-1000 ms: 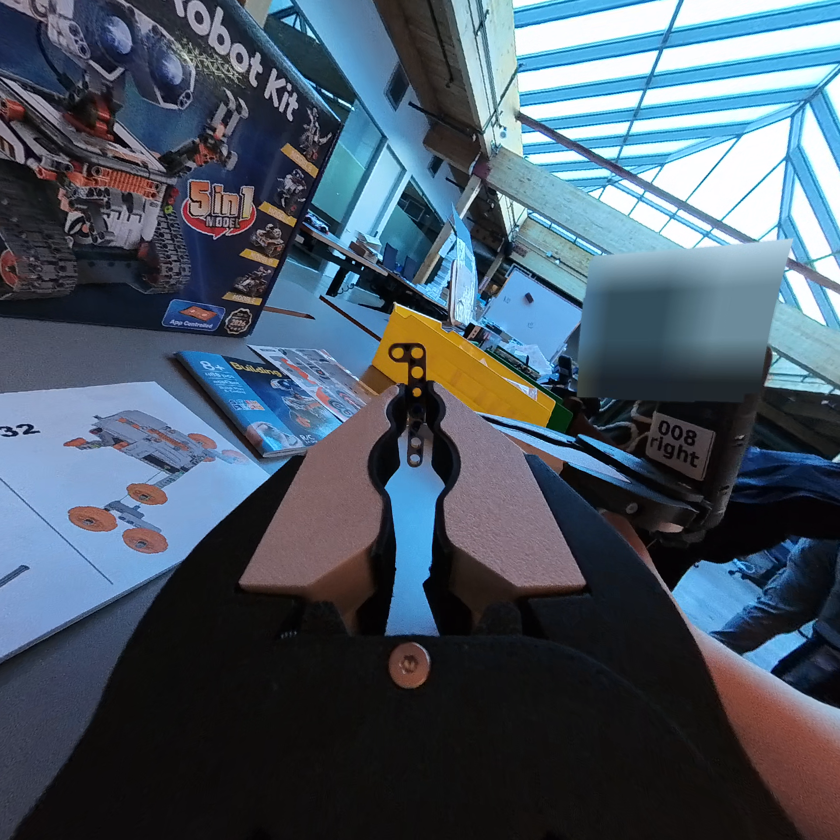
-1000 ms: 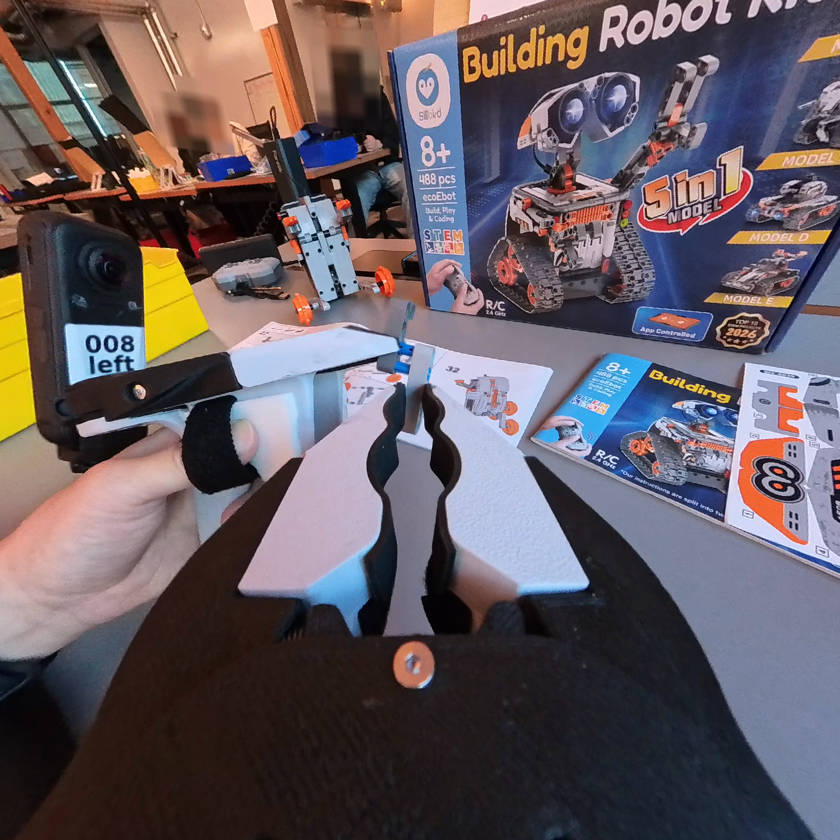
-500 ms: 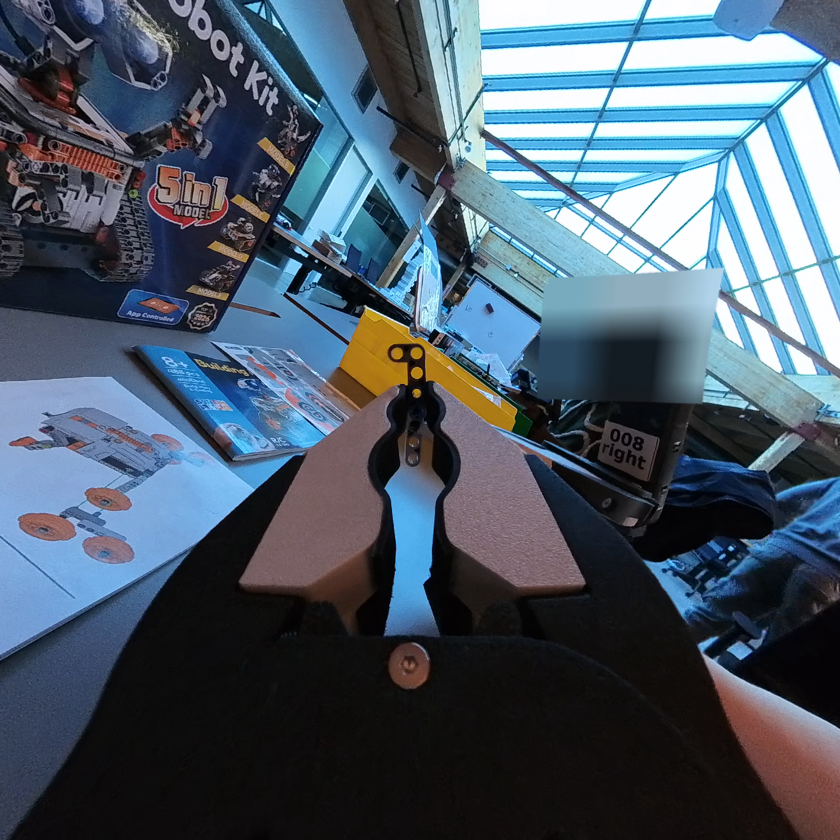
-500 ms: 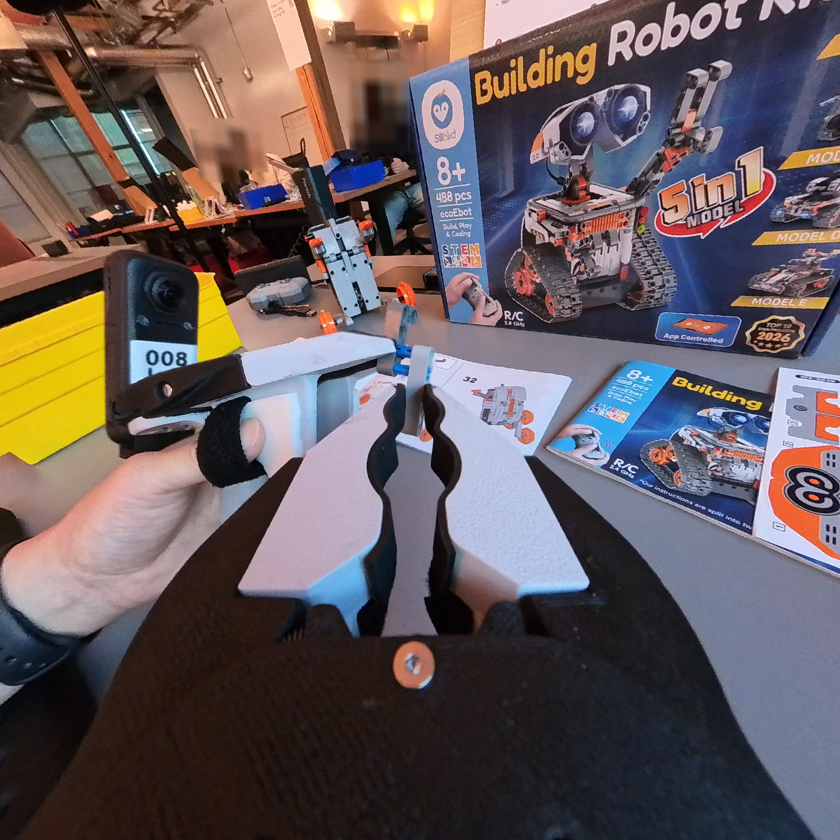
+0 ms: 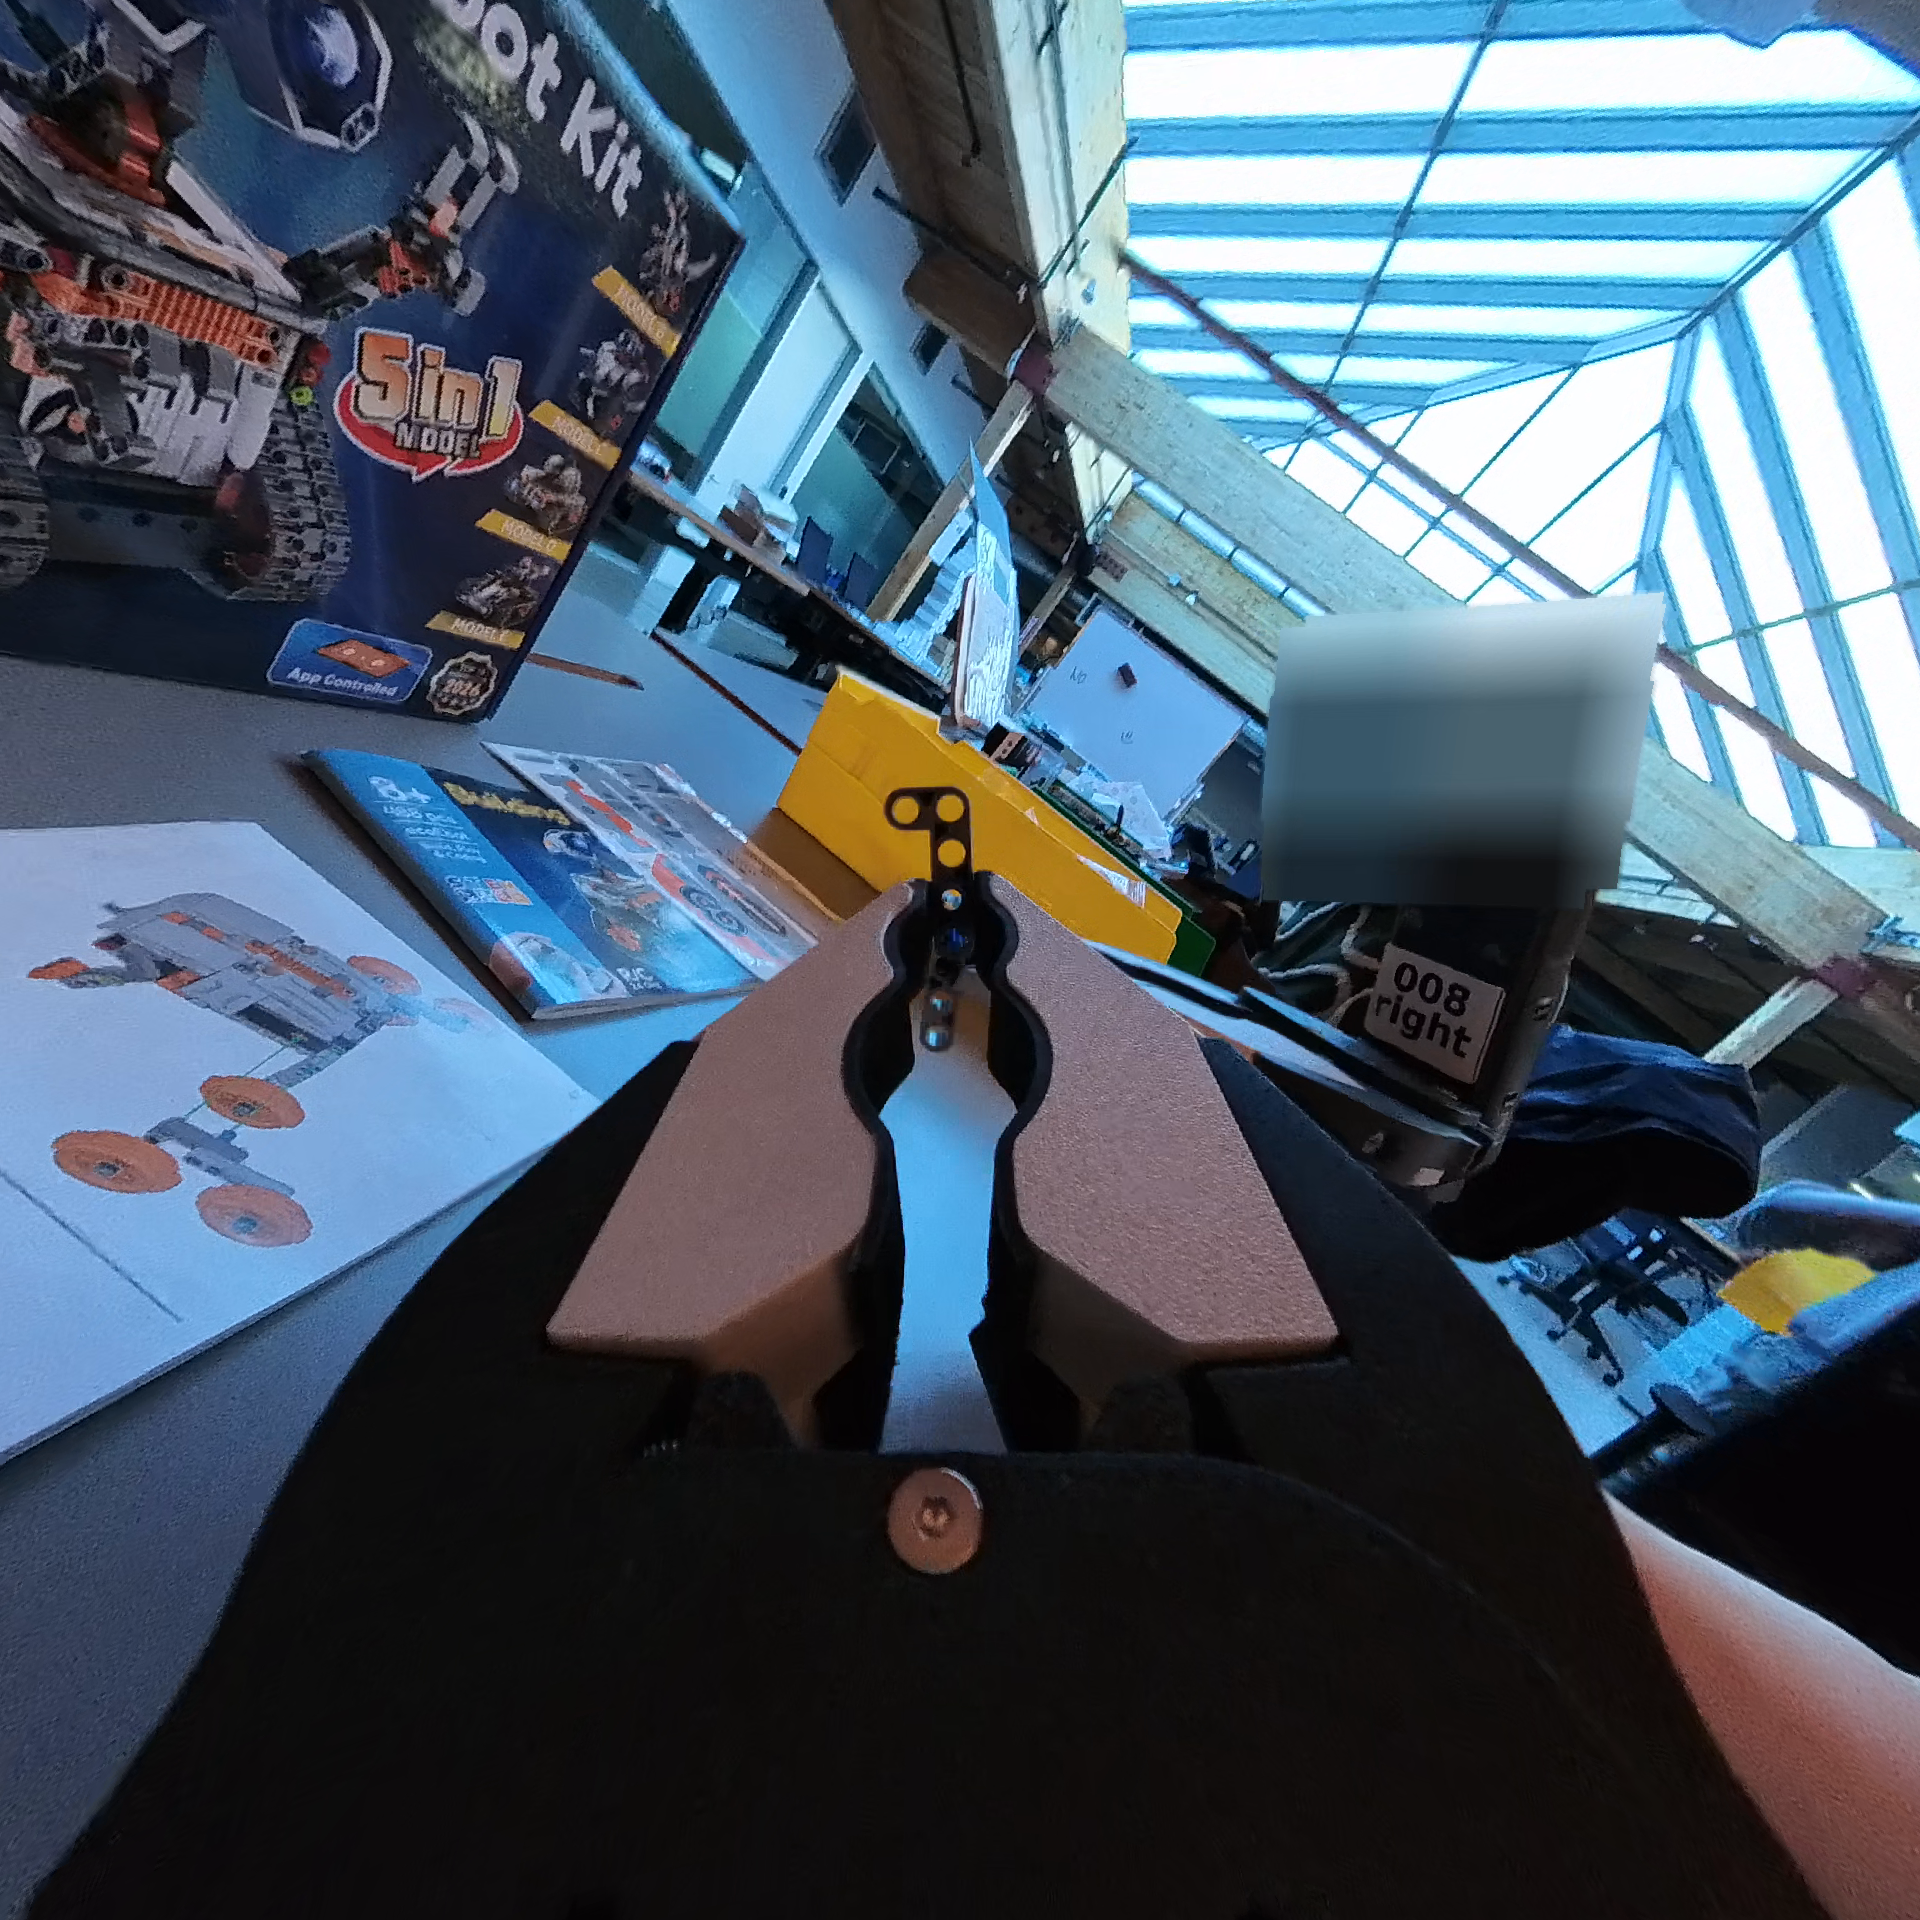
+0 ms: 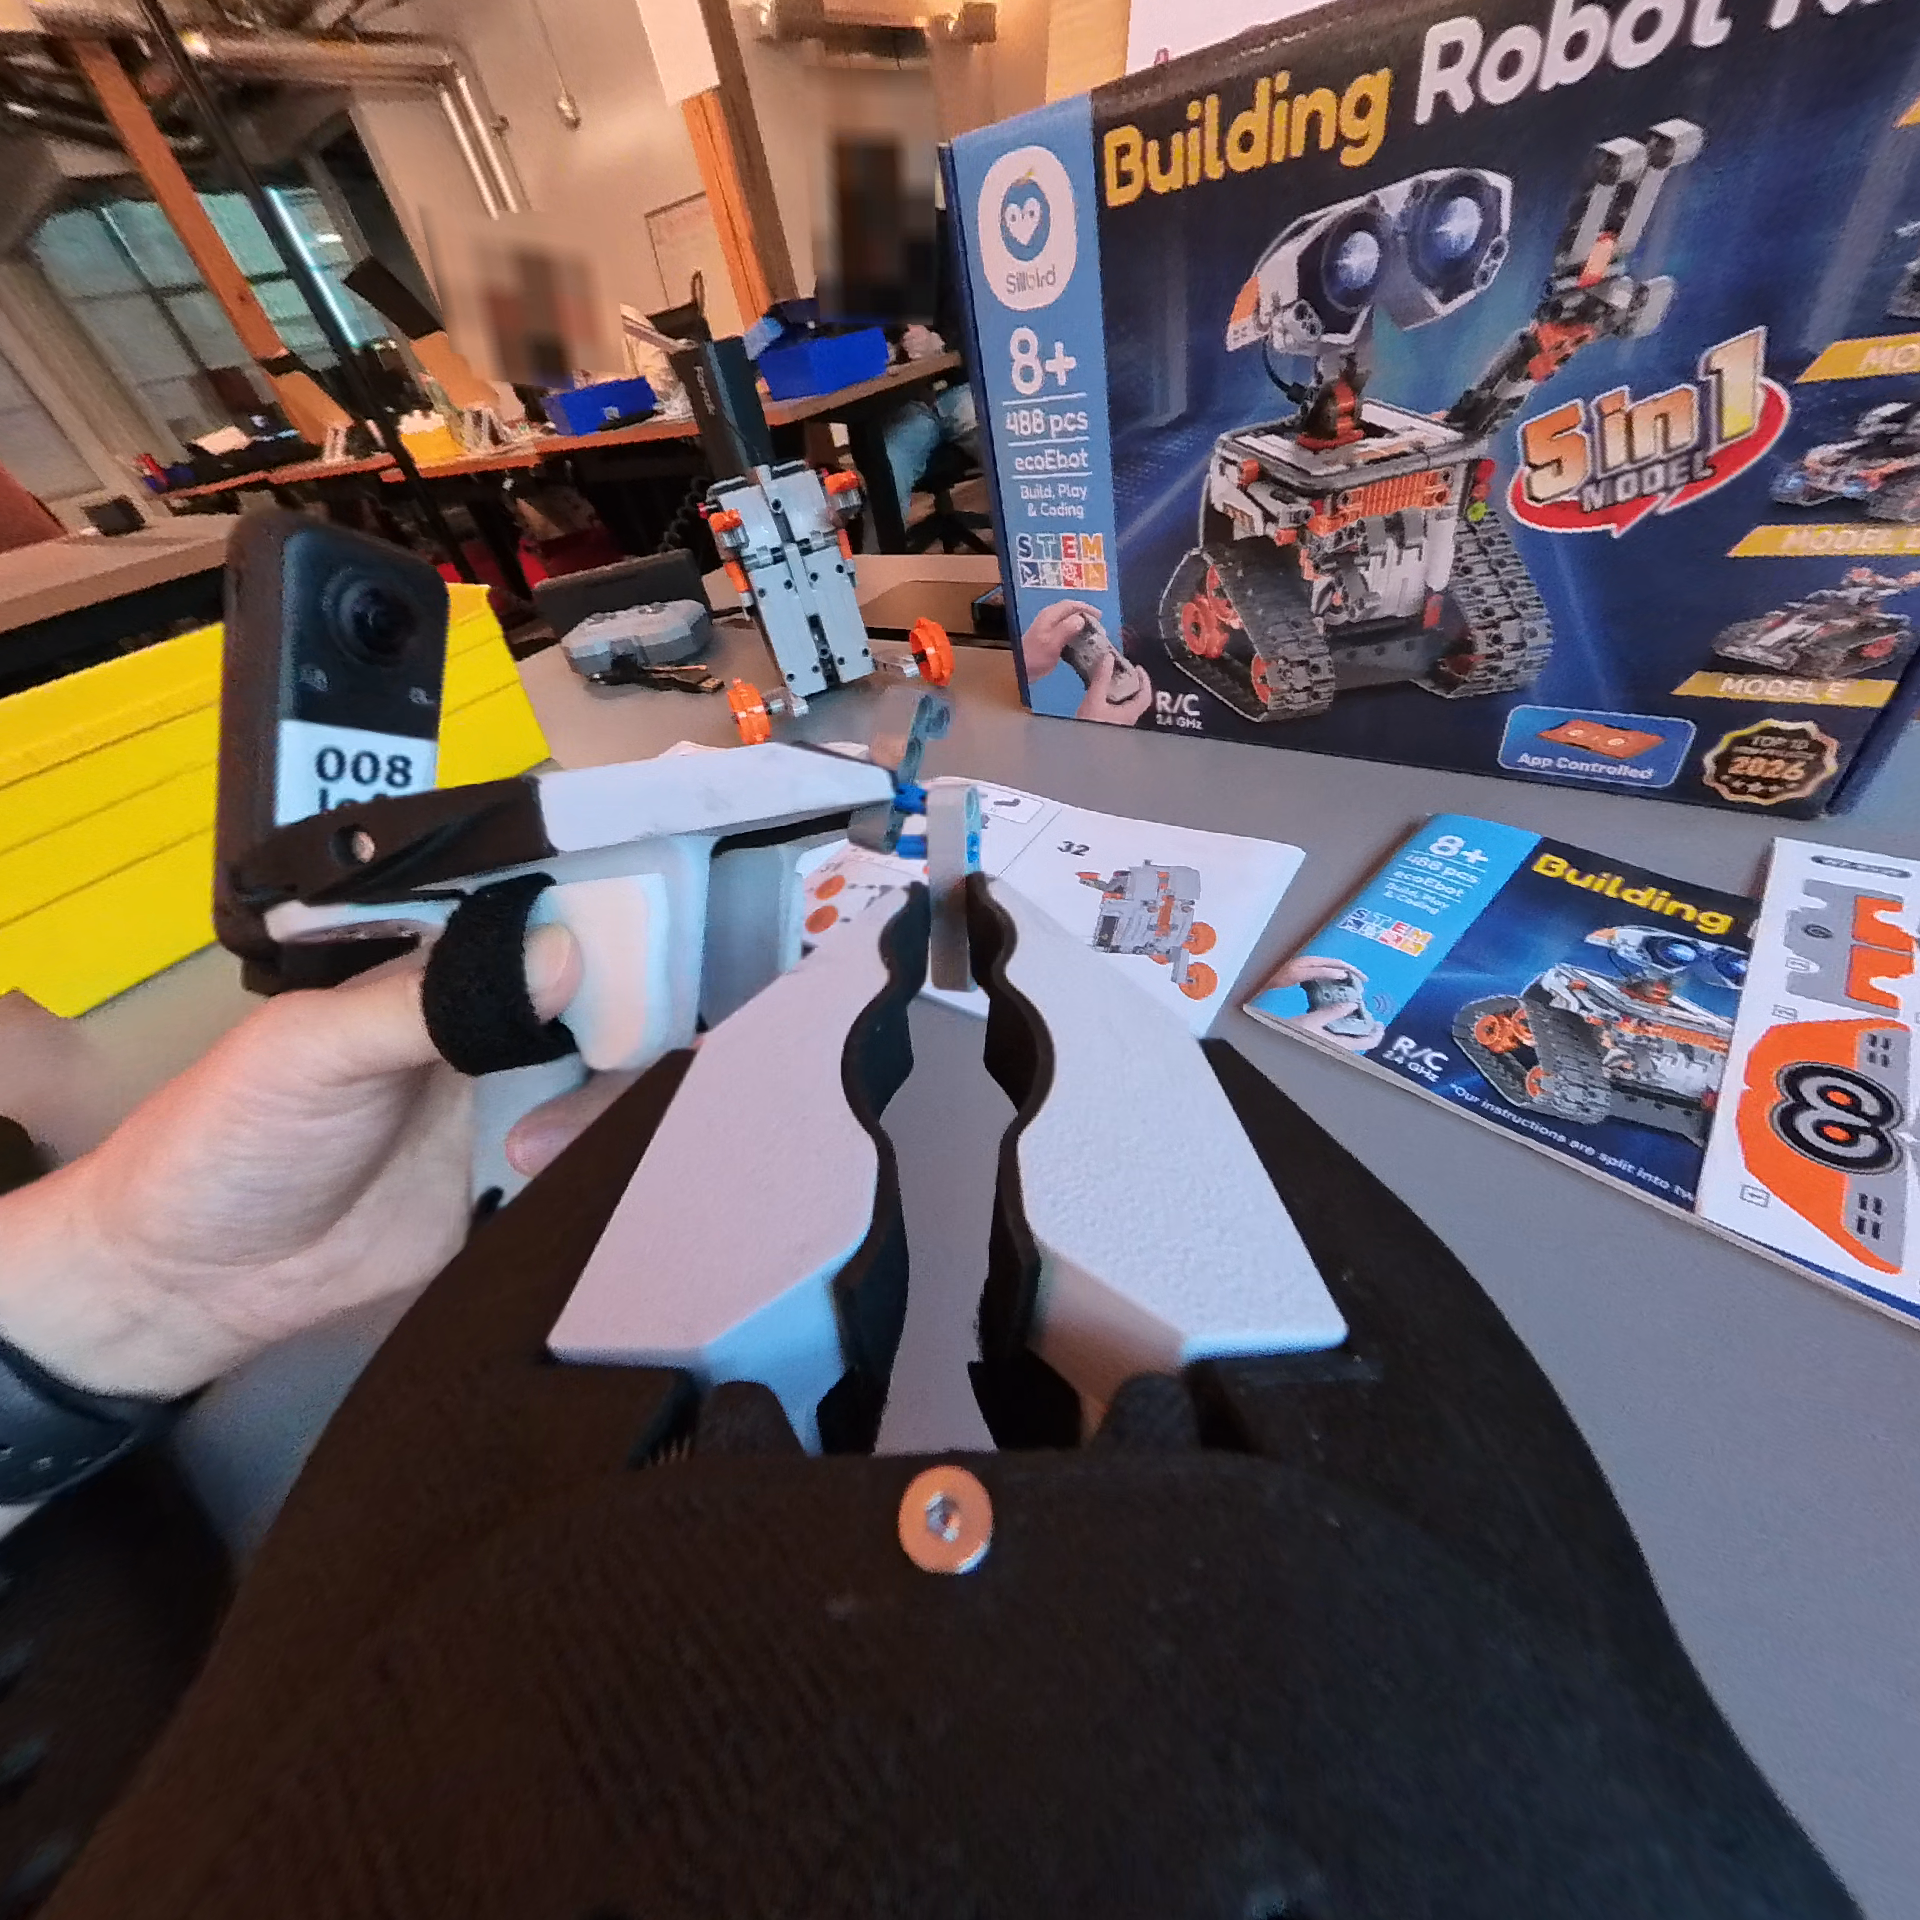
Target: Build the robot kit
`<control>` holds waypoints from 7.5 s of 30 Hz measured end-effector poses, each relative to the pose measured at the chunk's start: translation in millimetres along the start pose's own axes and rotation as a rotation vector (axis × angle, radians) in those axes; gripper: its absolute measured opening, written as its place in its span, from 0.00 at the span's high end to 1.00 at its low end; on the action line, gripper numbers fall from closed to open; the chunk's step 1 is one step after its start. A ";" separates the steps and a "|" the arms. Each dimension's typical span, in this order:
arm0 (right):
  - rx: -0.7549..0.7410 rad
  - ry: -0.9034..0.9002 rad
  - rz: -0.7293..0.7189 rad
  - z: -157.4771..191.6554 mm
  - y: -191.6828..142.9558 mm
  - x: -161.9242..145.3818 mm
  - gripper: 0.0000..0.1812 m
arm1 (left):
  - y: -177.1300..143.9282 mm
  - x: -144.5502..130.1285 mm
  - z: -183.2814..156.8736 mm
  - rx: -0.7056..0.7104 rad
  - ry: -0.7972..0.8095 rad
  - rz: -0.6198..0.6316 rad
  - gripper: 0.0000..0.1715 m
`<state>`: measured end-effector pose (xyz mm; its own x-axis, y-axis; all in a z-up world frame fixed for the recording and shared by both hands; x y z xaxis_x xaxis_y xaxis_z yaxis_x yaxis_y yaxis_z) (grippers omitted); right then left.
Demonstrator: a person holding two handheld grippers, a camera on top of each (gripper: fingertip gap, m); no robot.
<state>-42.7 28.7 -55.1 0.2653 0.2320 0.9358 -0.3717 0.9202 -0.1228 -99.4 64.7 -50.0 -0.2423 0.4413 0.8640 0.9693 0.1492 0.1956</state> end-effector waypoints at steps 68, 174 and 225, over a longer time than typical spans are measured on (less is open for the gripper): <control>0.080 0.101 -0.028 4.4 2.2 0.5 0.97 | -55.8 23.0 -8.7 0.138 0.110 0.325 0.90; 0.709 0.258 0.144 25.6 12.6 21.4 0.96 | -114.3 -23.3 50.4 -0.069 0.237 1.029 0.73; 0.255 0.002 0.506 2.0 42.9 -57.5 0.96 | -82.7 -55.3 13.0 0.222 1.124 1.090 0.91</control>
<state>-75.7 54.2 -113.5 -0.0004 0.6254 0.7803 -0.6564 0.5885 -0.4720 -166.7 39.5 -119.9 0.7897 -0.4202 0.4469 0.6000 0.3775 -0.7053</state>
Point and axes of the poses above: each gripper's, where its closed fingertips meet, y out along the fingers, x out of its top, z = x × y across the jaws, the point moved 4 cm from there along -y, back along the fingers, and after that the axes turned 9 degrees about y, right-handed, at the moved point
